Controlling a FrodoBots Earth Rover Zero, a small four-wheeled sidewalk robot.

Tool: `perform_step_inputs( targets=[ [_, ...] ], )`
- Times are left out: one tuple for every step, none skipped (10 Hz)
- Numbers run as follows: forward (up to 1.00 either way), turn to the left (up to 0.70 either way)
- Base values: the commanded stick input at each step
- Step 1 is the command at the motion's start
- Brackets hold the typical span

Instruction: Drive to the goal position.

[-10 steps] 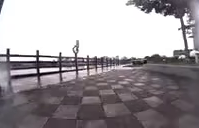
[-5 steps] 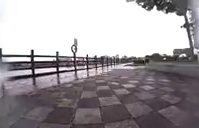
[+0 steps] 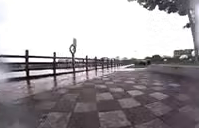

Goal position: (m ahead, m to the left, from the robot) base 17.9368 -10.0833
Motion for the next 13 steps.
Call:
perform_step_inputs(
  targets=[
    [1.0, 0.01],
    [1.0, 0.0],
    [1.0, 0.0],
    [1.0, 0.0],
    [1.0, 0.0],
    [1.0, 0.0],
    [1.0, 0.0],
    [1.0, 0.0],
    [1.0, 0.0],
    [1.0, 0.0],
    [1.0, 0.0],
    [1.0, 0.0],
    [1.0, 0.0]
  ],
)
